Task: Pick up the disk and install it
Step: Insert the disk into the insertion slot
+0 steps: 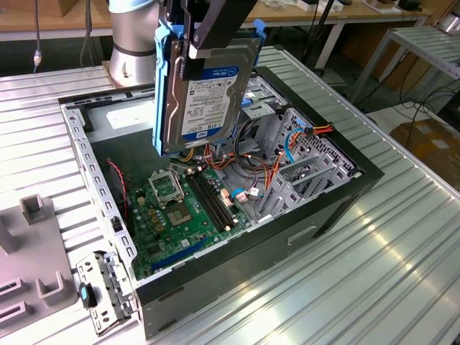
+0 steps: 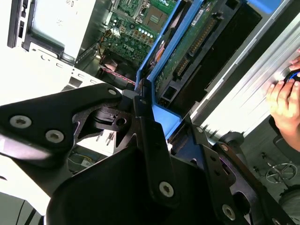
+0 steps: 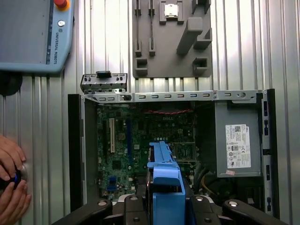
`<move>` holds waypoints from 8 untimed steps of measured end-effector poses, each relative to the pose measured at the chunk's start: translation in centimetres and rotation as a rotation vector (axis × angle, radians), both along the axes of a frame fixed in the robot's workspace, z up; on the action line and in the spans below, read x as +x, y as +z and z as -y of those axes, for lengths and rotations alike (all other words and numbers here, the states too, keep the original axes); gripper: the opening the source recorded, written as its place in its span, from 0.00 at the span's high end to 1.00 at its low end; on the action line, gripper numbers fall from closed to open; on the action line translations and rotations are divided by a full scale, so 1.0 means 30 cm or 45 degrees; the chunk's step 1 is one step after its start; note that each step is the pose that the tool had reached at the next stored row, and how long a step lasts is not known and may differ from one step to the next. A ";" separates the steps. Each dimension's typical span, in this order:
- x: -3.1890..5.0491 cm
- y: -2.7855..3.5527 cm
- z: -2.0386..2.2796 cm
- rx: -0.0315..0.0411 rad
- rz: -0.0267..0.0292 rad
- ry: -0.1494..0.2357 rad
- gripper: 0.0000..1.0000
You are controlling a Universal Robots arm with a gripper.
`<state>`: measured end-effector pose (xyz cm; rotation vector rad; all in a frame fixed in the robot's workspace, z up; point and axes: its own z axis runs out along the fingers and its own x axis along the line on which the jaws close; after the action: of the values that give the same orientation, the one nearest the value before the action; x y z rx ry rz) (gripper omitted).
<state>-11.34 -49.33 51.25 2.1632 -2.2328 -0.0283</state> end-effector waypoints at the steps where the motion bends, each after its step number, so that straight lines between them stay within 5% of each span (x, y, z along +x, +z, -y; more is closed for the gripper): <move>1: 0.000 0.000 0.000 0.0000 0.0000 0.000 0.63; 8: 0.000 0.000 0.008 0.0001 0.0001 0.000 0.63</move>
<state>-11.33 -49.58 51.23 2.1634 -2.2327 -0.0283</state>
